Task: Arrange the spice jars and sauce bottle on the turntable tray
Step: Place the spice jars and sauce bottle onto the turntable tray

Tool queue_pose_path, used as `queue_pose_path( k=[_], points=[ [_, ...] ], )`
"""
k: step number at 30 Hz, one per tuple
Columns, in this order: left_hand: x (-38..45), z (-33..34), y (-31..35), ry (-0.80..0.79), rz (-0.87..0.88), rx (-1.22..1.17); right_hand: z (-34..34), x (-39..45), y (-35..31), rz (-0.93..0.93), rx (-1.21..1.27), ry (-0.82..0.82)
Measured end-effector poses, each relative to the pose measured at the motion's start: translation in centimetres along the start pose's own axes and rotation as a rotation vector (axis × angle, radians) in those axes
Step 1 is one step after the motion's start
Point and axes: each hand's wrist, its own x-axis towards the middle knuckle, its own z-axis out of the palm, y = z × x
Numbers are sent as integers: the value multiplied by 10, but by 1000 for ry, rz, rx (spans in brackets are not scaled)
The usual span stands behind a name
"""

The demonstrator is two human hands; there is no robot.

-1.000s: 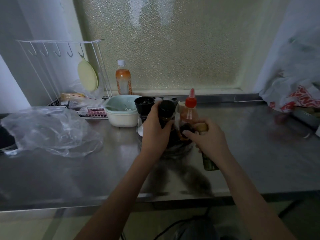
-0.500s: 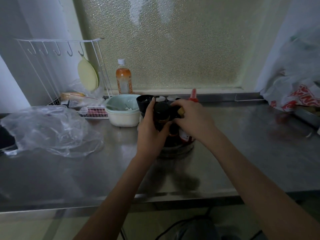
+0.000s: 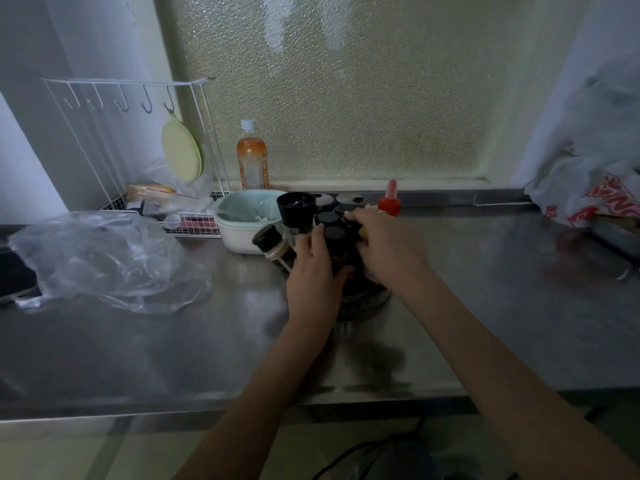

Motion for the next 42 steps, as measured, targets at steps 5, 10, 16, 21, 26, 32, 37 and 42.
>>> queue_pose_path(
  k=[5, 10, 16, 21, 26, 32, 37, 42],
  points=[
    [-3, 6, -5, -28, -7, -82, 5, -2, 4, 5, -10, 8],
    [-5, 5, -6, -30, -73, -76, 14, -8, 1, -20, 30, 151],
    [4, 3, -7, -107, -90, 45, 10, -23, 7, 37, 629, 623],
    [12, -5, -11, -120, -112, -1, 17, -26, 4, 39, 794, 640],
    [15, -4, -14, -141, -60, -38, 45, -27, -3, 68, 809, 568],
    [3, -5, -18, -103, -48, 12, 56, -34, -4, 19, 607, 332],
    [1, -5, -25, -93, -12, 12, 46, -36, -3, 72, 466, 191],
    [2, -2, -25, -46, -24, -1, 30, -26, -7, 135, 356, 139]
  ],
)
